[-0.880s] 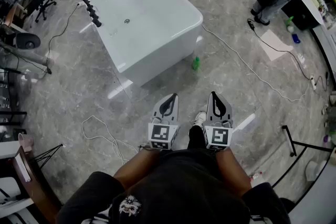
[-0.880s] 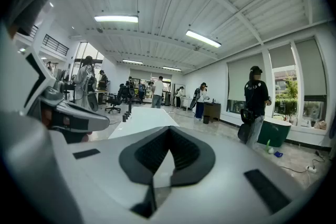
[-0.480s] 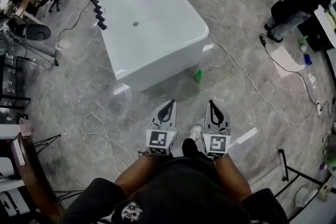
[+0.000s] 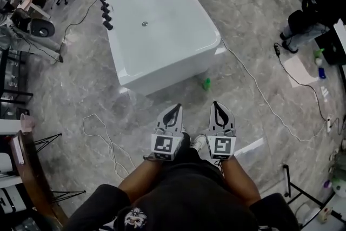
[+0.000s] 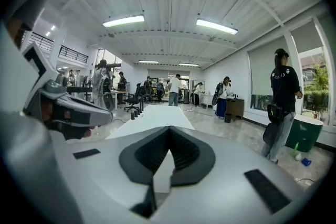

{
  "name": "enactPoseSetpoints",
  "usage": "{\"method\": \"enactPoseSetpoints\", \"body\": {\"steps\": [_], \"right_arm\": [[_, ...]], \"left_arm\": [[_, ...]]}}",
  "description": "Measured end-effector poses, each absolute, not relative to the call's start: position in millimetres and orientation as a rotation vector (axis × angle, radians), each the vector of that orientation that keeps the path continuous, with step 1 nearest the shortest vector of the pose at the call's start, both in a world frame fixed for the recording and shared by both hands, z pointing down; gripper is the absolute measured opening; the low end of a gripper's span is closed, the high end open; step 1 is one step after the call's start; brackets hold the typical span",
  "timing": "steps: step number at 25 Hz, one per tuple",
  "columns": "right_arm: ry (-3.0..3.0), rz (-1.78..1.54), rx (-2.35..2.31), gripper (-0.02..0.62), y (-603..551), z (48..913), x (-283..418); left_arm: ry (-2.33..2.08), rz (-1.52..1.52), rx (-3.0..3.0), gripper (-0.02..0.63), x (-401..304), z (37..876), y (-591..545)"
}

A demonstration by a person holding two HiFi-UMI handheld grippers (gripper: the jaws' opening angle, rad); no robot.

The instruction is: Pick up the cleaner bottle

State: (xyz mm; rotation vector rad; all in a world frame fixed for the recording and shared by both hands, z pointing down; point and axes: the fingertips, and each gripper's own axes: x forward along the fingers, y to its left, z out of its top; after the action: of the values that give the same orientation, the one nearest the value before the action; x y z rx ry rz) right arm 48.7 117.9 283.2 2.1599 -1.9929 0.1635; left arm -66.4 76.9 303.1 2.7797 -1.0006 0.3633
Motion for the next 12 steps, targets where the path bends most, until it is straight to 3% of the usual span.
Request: {"method": "enactPoseSetpoints", "body": {"steps": [12], "right_arm": [[-2.029, 0.116, 2.094, 0.005, 4.8, 311.4, 70.5]], "left_arm": [[-1.033, 0.319, 2.719, 0.006, -43.1, 351.9, -29.9]]}}
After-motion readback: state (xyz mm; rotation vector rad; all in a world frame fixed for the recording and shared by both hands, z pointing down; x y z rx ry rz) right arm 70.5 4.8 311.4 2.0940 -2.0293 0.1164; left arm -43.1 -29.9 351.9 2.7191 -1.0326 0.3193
